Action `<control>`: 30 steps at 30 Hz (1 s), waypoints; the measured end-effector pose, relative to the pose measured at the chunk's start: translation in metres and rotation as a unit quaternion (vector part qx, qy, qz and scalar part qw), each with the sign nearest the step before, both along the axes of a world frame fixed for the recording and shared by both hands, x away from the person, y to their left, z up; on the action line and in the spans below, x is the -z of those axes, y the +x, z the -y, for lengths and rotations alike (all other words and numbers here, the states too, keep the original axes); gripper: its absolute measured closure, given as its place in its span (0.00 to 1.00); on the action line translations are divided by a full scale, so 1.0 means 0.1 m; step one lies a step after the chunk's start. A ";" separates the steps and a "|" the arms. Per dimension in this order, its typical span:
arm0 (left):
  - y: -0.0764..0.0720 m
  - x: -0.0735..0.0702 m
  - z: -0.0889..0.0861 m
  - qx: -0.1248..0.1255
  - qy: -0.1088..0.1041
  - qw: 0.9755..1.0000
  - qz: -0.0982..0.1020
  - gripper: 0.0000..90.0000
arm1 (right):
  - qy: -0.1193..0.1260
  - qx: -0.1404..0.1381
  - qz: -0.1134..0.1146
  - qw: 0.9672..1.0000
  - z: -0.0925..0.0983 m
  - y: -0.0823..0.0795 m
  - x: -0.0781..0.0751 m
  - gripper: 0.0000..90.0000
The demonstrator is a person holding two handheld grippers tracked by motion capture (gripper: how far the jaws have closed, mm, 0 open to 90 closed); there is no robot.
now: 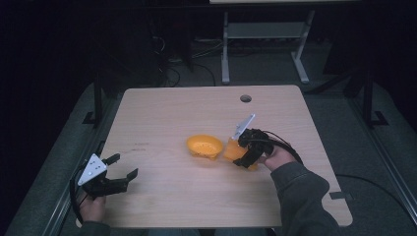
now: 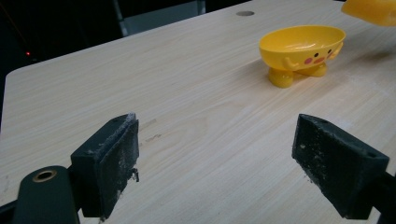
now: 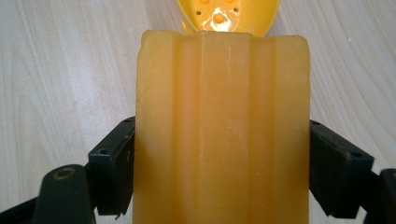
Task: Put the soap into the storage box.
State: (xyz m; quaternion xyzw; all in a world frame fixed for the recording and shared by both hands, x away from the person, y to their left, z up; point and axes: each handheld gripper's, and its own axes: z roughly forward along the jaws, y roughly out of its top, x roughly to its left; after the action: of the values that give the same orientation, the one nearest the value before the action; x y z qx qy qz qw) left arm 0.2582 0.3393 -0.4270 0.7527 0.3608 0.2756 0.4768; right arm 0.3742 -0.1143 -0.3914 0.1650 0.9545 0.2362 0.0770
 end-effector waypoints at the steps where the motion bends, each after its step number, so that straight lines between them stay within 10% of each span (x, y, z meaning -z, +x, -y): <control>1: 0.00 0.00 0.00 0.000 -0.001 1.000 0.000 0.15 | -0.002 -0.002 -0.001 1.000 -0.01 0.00 0.00 0.23; 30: 0.00 0.00 0.00 0.002 0.002 1.000 0.000 0.15 | -0.007 -0.026 0.008 1.000 -0.29 0.12 -0.14 0.23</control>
State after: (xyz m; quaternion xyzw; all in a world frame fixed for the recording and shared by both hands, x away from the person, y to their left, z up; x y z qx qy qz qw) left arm 0.2586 0.3392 -0.4270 0.7544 0.3588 0.2753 0.4757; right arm 0.3863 -0.0854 -0.3774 0.1382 0.9594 0.2328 0.0795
